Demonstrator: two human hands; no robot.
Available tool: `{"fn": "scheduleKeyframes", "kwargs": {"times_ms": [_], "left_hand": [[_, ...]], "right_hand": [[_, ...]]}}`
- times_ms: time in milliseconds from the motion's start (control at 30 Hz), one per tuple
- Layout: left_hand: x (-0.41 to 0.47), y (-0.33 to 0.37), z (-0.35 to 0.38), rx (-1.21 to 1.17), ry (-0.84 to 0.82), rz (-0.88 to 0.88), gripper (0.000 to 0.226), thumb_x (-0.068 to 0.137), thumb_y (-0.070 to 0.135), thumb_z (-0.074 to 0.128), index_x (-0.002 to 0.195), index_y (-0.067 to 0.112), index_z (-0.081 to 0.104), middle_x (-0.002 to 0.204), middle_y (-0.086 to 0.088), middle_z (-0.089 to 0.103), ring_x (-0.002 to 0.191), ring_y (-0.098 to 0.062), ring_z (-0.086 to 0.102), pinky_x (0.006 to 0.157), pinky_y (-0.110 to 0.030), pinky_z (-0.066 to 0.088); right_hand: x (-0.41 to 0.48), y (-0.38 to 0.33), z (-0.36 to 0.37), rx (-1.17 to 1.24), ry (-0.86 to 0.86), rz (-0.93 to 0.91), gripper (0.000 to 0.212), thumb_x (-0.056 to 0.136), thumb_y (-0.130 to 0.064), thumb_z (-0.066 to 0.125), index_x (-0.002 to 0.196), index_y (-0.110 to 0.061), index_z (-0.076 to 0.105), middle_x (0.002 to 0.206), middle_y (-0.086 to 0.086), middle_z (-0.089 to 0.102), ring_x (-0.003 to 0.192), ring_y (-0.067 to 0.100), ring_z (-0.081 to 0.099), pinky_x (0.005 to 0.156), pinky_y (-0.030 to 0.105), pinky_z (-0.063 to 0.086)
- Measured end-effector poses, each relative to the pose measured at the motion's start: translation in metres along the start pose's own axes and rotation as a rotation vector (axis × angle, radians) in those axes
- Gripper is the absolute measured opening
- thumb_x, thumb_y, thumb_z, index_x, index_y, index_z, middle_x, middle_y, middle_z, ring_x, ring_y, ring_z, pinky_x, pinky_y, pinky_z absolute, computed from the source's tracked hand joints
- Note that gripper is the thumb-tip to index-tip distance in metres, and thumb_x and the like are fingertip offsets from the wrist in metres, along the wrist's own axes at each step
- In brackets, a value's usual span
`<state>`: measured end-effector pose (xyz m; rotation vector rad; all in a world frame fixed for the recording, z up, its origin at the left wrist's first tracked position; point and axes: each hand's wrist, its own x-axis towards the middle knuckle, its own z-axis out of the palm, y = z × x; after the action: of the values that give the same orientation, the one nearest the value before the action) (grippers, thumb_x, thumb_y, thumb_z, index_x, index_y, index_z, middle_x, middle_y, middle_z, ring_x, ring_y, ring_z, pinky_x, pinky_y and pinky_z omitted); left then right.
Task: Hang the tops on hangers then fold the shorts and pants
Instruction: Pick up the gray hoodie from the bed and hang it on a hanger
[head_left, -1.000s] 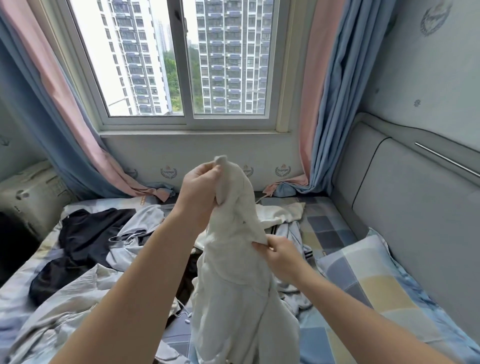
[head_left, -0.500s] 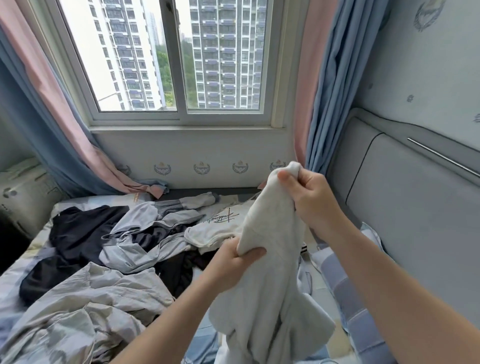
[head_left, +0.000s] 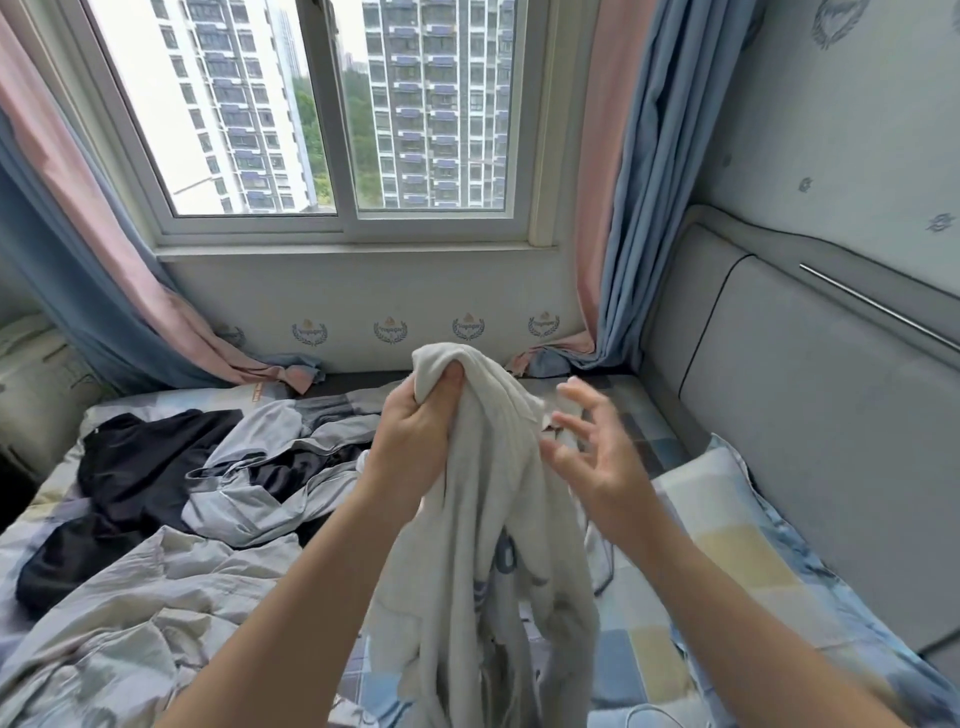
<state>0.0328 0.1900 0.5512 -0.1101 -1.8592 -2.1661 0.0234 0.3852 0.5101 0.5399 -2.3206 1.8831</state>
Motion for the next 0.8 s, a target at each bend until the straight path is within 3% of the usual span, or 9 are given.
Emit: {"fn": "scheduleKeyframes", "kwargs": {"times_ms": [100, 233, 367, 467, 533, 567, 633, 700, 800], "left_hand": [[0.000, 0.010, 0.006, -0.066, -0.006, -0.014, 0.025, 0.096, 0.040, 0.057, 0.086, 0.024, 0.074, 0.085, -0.002, 0.071, 0.082, -0.014, 0.064, 0.073, -0.028, 0.055], [-0.002, 0.019, 0.012, -0.120, -0.021, -0.018, 0.026, 0.096, 0.039, 0.057, 0.084, 0.026, 0.076, 0.084, -0.001, 0.073, 0.079, -0.013, 0.067, 0.069, -0.026, 0.058], [-0.001, 0.027, 0.013, -0.129, -0.031, -0.006, 0.024, 0.090, 0.045, 0.060, 0.082, 0.028, 0.076, 0.084, -0.002, 0.072, 0.080, -0.016, 0.068, 0.071, -0.032, 0.058], [0.004, 0.027, 0.005, -0.135, 0.015, -0.020, 0.025, 0.097, 0.039, 0.059, 0.083, 0.026, 0.076, 0.086, -0.003, 0.073, 0.083, -0.018, 0.069, 0.074, -0.033, 0.058], [0.008, 0.026, -0.004, -0.109, 0.043, -0.058, 0.025, 0.101, 0.036, 0.056, 0.091, 0.021, 0.075, 0.092, -0.004, 0.075, 0.088, -0.019, 0.071, 0.079, -0.033, 0.060], [0.010, 0.024, -0.010, -0.080, 0.046, -0.086, 0.025, 0.101, 0.036, 0.056, 0.096, 0.019, 0.074, 0.096, -0.005, 0.075, 0.093, -0.019, 0.071, 0.082, -0.033, 0.060], [0.015, 0.016, -0.023, 0.019, 0.044, -0.149, 0.023, 0.101, 0.035, 0.057, 0.103, 0.017, 0.072, 0.104, -0.005, 0.076, 0.102, -0.019, 0.071, 0.088, -0.035, 0.058], [0.018, 0.005, -0.034, 0.140, 0.040, -0.246, 0.020, 0.099, 0.032, 0.062, 0.106, 0.016, 0.070, 0.109, -0.008, 0.075, 0.106, -0.023, 0.070, 0.095, -0.041, 0.055], [0.018, -0.015, -0.040, 0.269, -0.027, -0.399, 0.022, 0.096, 0.033, 0.066, 0.105, 0.013, 0.069, 0.111, -0.015, 0.073, 0.098, -0.024, 0.070, 0.082, -0.033, 0.056]], "right_hand": [[-0.024, 0.014, 0.023, 0.065, -0.042, -0.072, 0.057, 0.086, -0.048, 0.069, 0.136, -0.036, 0.046, 0.134, -0.018, 0.056, 0.123, 0.007, 0.057, 0.090, 0.024, 0.054], [-0.049, 0.041, 0.055, 0.046, 0.086, -0.053, 0.067, 0.083, -0.040, 0.076, 0.138, -0.025, 0.041, 0.134, -0.009, 0.054, 0.124, 0.015, 0.056, 0.095, 0.027, 0.051], [-0.061, 0.077, 0.076, -0.017, 0.035, 0.236, 0.037, 0.086, -0.023, 0.073, 0.120, -0.026, 0.059, 0.118, -0.001, 0.061, 0.113, 0.016, 0.060, 0.094, 0.038, 0.051], [-0.058, 0.093, 0.069, -0.103, -0.020, 0.361, 0.006, 0.095, -0.019, 0.066, 0.094, -0.025, 0.068, 0.091, -0.006, 0.070, 0.090, 0.014, 0.065, 0.073, 0.016, 0.049], [-0.054, 0.095, 0.056, -0.111, -0.052, 0.382, 0.024, 0.098, -0.018, 0.061, 0.079, -0.030, 0.069, 0.075, -0.011, 0.070, 0.074, 0.005, 0.064, 0.060, 0.011, 0.044], [-0.051, 0.095, 0.050, -0.103, -0.054, 0.388, 0.030, 0.099, -0.015, 0.060, 0.077, -0.033, 0.071, 0.075, -0.012, 0.071, 0.072, 0.001, 0.064, 0.060, 0.011, 0.044], [-0.044, 0.093, 0.041, -0.077, -0.043, 0.393, 0.026, 0.100, -0.012, 0.057, 0.089, -0.029, 0.073, 0.080, -0.006, 0.073, 0.077, 0.010, 0.066, 0.069, 0.022, 0.048], [-0.035, 0.088, 0.032, -0.061, -0.018, 0.382, 0.020, 0.100, -0.007, 0.054, 0.096, -0.017, 0.072, 0.073, -0.001, 0.066, 0.064, 0.015, 0.055, 0.063, 0.031, 0.044], [-0.018, 0.071, 0.019, -0.024, 0.080, 0.402, 0.029, 0.096, 0.002, 0.049, 0.088, -0.015, 0.070, 0.061, -0.005, 0.057, 0.055, 0.011, 0.041, 0.049, 0.022, 0.034]]}}
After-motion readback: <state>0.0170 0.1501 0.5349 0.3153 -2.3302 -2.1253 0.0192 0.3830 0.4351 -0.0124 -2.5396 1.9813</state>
